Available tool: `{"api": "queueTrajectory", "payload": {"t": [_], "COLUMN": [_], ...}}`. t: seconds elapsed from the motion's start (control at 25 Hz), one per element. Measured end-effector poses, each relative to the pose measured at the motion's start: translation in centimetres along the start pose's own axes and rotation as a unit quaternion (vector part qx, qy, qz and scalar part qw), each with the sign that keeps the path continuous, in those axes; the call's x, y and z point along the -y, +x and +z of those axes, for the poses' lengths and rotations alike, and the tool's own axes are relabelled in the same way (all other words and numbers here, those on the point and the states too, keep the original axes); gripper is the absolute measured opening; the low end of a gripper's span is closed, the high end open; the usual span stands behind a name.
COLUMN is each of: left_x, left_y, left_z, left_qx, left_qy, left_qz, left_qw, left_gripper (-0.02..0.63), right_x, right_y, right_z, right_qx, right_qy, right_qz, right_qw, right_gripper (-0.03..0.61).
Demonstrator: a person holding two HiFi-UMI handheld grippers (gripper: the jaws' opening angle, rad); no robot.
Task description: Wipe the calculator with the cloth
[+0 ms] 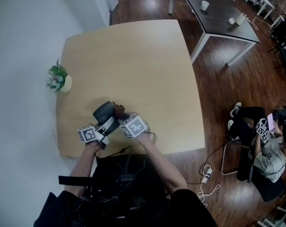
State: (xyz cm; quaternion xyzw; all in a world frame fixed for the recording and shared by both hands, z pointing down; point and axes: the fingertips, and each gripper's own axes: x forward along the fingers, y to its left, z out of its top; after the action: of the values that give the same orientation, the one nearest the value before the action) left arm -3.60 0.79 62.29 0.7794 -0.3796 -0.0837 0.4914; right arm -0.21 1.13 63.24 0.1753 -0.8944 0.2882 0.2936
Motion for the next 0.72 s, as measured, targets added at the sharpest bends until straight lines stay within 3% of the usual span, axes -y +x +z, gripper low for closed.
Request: {"api": "queueTrajectory", "payload": {"t": [0.08, 0.2, 0.32, 0.44, 0.6, 0.72], "left_x": [-0.4, -0.5, -0.9, -0.2, 1.6, 0.9], "left_y": [-0.6, 0.0, 1.1, 3.1, 5.9, 7.4], "left_z": [0.6, 1.3, 0.8, 1.5, 1.7, 1.6], "left_qx": [0.025, 0.026, 0.001, -0.017, -0.020, -0.033], "left_qy": [-0.040, -0.057, -0.086, -0.065, -0.086, -0.084], "left_qz": [-0.014, -0.020, 0.032, 0.040, -0.019, -0.004], "left_qw": [0.9988, 0.9978, 0.9958, 0.9969, 0.9959, 0.9959], "left_gripper": [0.206, 0.266, 0.423, 0.445, 0.445, 0.445], "right_x": [0.3, 0.9, 2.1, 4.4, 8.0, 10.3], "right_y": [1.6, 3.7, 5.0, 5.2, 4.1, 3.0], "right_z": [0.3, 0.3, -0.1, 0.3, 0.1, -0.1], "right_qx": [-0.006, -0.028, -0.050, -0.061, -0.075, -0.066], "right_qy": [0.010, 0.027, 0.051, 0.070, 0.097, 0.127], "right_qz": [0.012, 0.034, 0.047, 0.044, 0.009, -0.020], "right_qw": [1.000, 0.999, 0.996, 0.995, 0.992, 0.989], "right_gripper": [0.067, 0.067, 0.067, 0.067, 0.066, 0.066]}}
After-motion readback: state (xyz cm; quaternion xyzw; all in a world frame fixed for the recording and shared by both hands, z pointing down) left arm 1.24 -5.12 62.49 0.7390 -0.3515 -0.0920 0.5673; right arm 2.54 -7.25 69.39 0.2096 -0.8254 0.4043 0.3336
